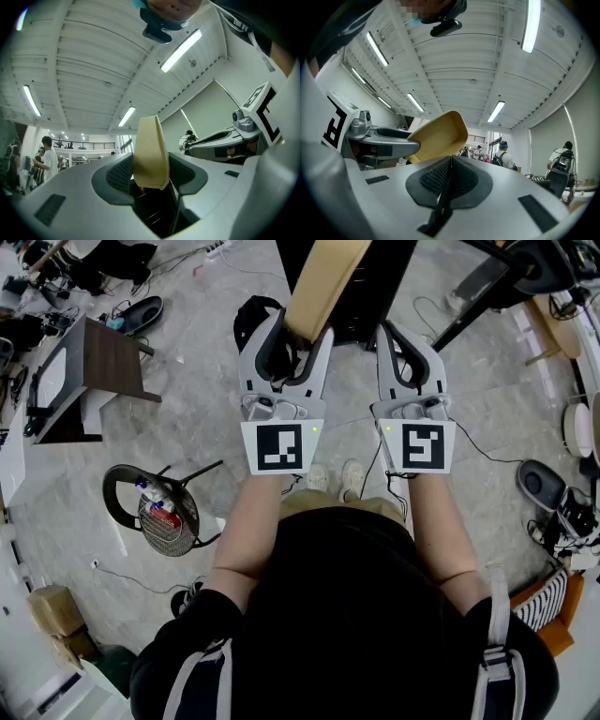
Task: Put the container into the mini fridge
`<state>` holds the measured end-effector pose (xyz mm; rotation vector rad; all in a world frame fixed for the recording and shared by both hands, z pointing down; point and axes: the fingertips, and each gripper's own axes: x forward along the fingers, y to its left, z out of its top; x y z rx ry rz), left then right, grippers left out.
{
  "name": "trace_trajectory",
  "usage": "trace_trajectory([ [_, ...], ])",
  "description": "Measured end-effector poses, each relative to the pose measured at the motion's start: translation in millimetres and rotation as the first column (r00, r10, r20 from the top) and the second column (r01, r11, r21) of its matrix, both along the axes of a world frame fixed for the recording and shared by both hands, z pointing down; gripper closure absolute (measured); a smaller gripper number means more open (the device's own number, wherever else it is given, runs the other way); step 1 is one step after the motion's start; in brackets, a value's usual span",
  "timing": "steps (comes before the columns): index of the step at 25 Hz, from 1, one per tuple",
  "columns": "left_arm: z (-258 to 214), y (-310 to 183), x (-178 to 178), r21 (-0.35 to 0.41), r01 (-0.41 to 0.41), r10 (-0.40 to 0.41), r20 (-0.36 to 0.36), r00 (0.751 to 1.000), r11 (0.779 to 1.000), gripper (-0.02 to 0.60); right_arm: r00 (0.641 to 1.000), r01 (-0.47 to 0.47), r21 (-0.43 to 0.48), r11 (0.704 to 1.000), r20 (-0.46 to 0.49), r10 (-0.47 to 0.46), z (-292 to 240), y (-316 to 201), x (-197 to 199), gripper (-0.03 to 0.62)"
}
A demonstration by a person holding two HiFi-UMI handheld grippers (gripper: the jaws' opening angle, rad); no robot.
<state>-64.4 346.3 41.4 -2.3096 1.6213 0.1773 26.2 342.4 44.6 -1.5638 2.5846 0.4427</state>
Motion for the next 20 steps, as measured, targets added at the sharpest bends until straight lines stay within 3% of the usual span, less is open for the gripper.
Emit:
trace_trajectory([
  [7, -15, 6, -27, 0.056, 0.006, -0.005, -0.015, 1.0, 0.998, 0.35, 1.0, 0.019, 0.036, 0.999, -0.004, -0.019, -10, 5, -18, 0.557],
  [12, -15, 11, -43, 0.059, 0.005, -0.004, -0.015, 1.0, 0.998, 0.35, 1.0, 0.028, 0.049, 0.998, 0.013, -0.029, -13, 9, -38, 0.557],
  [20, -9, 14, -45, 0.05, -0.01, 0.011, -0.011, 1.0, 0.999, 0.35, 1.0, 0.017, 0.057, 0.998, 0.011, -0.017, -13, 13, -39, 0.557],
])
